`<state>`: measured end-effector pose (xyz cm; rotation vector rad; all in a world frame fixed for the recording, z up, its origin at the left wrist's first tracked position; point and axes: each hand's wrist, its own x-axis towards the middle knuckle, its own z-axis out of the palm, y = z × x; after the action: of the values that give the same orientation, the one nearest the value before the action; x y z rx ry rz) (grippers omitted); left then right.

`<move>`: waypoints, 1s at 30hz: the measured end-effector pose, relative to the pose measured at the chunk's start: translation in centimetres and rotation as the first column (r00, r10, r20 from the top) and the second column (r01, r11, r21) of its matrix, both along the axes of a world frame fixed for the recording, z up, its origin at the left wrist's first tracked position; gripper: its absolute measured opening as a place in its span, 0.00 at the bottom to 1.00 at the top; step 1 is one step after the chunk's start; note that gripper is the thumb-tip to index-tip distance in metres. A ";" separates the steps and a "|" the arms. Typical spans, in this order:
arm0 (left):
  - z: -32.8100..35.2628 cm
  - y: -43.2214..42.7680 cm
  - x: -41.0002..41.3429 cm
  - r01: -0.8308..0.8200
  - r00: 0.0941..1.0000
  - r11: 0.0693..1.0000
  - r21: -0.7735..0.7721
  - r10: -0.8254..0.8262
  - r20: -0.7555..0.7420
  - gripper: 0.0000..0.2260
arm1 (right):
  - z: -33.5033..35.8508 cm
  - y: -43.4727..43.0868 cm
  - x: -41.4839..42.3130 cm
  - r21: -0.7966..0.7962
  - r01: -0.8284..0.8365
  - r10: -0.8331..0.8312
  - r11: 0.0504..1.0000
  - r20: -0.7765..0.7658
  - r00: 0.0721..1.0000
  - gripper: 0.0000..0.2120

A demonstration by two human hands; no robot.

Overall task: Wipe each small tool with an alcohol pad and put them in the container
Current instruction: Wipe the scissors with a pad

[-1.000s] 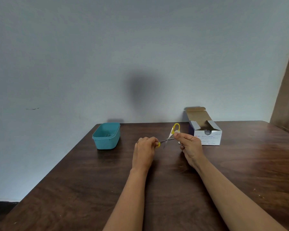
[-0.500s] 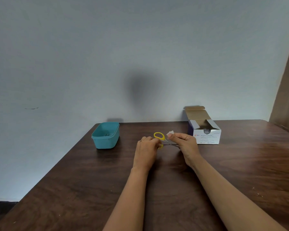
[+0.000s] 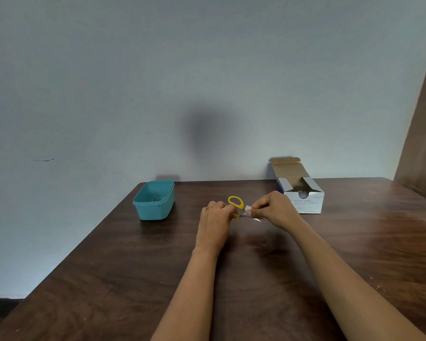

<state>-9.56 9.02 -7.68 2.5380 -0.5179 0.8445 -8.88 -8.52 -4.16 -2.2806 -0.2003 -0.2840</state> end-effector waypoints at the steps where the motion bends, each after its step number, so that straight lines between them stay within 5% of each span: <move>1: 0.0 0.0 0.0 0.003 1.000 1.000 -0.002 -0.003 0.004 0.07 | 0.1 0.1 0.0 -0.044 -0.001 0.001 0.999 -0.006 1.000 0.03; 4: 0.1 0.0 0.0 0.013 1.000 1.000 0.001 -0.013 0.015 0.07 | 0.2 0.7 -0.1 -0.087 -0.001 0.003 0.996 0.024 1.000 0.03; 11: -0.2 0.1 0.6 0.101 0.995 0.991 -0.087 -0.100 0.014 0.09 | -0.3 1.5 -0.5 0.177 -0.031 0.016 0.984 0.084 0.996 0.02; 21: -0.1 0.1 0.3 0.113 0.992 0.986 -0.121 -0.119 -0.038 0.07 | -0.6 1.6 0.4 0.276 -0.045 0.036 0.960 0.037 0.999 0.03; 26: 0.0 0.5 0.5 0.040 0.995 0.962 -0.271 -0.062 -0.075 0.08 | 0.4 1.7 0.1 0.624 -0.051 -0.029 0.779 0.117 0.993 0.04; 30: -0.2 0.5 0.7 0.023 0.994 0.953 -0.303 -0.055 -0.097 0.08 | 0.0 1.6 0.3 0.695 -0.013 -0.084 0.719 0.105 0.991 0.03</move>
<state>-8.90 9.49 -7.86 2.2688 -0.3725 0.7122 -8.59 -6.92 -4.19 -1.5076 -0.0894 -0.4443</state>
